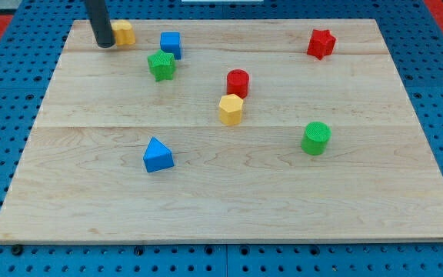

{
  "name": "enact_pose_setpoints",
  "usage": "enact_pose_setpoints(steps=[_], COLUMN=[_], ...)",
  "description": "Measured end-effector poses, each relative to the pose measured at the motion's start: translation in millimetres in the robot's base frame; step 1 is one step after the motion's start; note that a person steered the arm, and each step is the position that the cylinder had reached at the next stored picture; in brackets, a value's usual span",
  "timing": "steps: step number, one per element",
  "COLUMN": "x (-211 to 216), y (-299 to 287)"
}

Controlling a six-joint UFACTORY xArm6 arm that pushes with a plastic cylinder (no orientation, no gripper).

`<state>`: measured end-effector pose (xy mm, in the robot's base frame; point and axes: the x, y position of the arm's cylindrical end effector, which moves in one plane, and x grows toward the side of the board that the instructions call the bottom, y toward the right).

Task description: Push the yellow heart to the top center

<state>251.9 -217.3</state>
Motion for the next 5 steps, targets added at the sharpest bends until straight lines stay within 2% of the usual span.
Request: enact_pose_setpoints(steps=[5], x=[-19.4], y=[-8.1])
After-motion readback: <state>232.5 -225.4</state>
